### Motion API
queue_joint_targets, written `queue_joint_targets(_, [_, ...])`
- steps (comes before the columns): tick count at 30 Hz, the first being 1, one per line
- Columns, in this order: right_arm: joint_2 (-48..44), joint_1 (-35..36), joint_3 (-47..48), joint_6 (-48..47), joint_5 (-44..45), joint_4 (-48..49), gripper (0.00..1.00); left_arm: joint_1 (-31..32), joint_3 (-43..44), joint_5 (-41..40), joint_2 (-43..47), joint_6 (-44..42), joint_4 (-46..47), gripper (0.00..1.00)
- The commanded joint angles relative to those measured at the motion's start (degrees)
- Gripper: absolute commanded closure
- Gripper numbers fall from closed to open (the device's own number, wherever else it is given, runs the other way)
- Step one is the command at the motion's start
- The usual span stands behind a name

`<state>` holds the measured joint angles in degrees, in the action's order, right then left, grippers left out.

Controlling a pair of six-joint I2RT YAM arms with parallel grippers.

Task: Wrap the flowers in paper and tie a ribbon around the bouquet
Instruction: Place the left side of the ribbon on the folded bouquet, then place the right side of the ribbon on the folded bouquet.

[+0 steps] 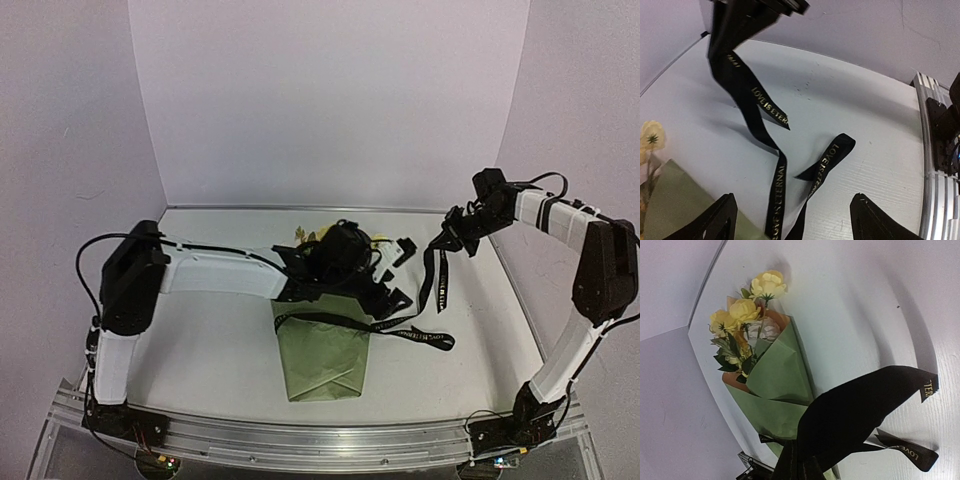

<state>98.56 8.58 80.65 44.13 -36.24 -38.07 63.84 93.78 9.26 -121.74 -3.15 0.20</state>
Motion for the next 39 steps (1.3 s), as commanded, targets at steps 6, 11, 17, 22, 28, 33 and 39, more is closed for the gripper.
queue_joint_targets(6, [-1.6,14.7,9.5,-4.7,-9.9,6.4,1.00,-12.0,-27.8,-1.2,26.3,16.6,8.5,0.39])
queue_joint_targets(11, [-3.6,25.7,3.7,-11.8,-19.0,5.0,1.00,-16.6,-38.2,-4.0,34.0,19.4,5.1,0.48])
queue_joint_targets(17, [-1.4,30.6,-1.2,-16.0,-21.4,1.4,1.00,-17.0,-38.3,-0.4,30.5,17.9,-0.7,0.54])
queue_joint_targets(22, [0.6,31.2,-1.0,-16.8,-22.2,-0.3,1.00,-16.9,-35.2,1.2,25.2,16.3,-5.1,0.52])
queue_joint_targets(28, [3.4,31.8,0.0,-19.5,-22.4,-5.0,0.96,-16.4,-32.9,1.4,22.5,14.5,-8.2,0.47])
queue_joint_targets(33, [4.2,32.2,-1.2,-20.4,-21.4,-6.0,0.90,-15.5,-31.4,0.7,21.2,12.5,-10.4,0.44])
queue_joint_targets(39, [2.9,32.6,-0.9,-24.7,-15.4,-11.0,0.60,-14.3,-28.7,-0.1,19.1,9.6,-13.6,0.40])
